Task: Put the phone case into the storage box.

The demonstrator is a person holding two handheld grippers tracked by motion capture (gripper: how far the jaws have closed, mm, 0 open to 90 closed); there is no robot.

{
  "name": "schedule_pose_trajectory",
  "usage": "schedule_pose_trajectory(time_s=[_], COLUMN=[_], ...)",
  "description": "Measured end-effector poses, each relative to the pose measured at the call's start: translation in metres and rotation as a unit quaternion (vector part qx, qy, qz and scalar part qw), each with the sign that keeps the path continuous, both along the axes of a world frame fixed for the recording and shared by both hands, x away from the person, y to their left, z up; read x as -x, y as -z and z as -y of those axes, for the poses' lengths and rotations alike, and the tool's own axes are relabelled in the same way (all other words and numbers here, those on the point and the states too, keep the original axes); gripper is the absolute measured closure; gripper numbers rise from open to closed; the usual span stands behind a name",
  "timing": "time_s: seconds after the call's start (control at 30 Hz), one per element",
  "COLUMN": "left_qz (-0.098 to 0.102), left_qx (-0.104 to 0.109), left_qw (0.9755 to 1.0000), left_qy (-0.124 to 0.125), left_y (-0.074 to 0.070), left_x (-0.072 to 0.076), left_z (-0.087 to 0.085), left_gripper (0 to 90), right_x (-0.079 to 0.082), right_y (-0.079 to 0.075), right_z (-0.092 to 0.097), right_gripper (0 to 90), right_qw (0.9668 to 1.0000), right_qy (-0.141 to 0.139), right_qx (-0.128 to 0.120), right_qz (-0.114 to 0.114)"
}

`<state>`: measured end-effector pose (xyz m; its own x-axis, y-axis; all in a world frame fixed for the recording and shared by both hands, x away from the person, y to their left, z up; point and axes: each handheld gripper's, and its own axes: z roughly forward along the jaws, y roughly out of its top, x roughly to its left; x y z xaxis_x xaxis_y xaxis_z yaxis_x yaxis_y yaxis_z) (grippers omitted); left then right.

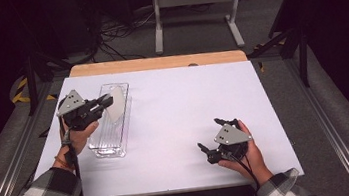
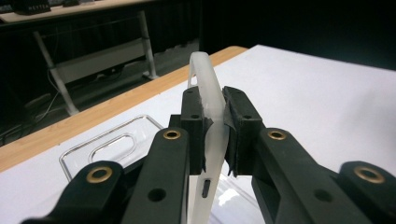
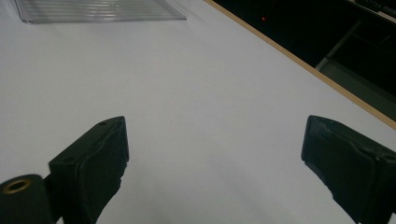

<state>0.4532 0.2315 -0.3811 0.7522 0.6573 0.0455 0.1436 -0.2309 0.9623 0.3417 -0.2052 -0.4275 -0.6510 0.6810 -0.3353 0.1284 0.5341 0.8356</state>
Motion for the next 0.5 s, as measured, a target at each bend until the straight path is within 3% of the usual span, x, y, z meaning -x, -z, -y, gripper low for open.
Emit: schedule_pose_trajectory(time_s=[0.33, 0.5], left_qz=[-0.009, -0.026], left_qx=[-0.012, -0.029], left_qw=[0.9997, 0.999], left_qy=[0.018, 0.023], left_y=[0.002, 0.005], left_x=[-0.021, -0.033], left_z=[-0.001, -0.002], left_gripper=[79.7, 79.6], right_x=[-0.002, -0.003], right_y=[0.005, 0.008], right_z=[-0.002, -0.005], right_gripper=[8.3, 8.4], right_qw=[0.9999, 0.9998], right_qy=[0.003, 0.002], right_qx=[0.008, 0.013], right_qz=[-0.007, -0.014])
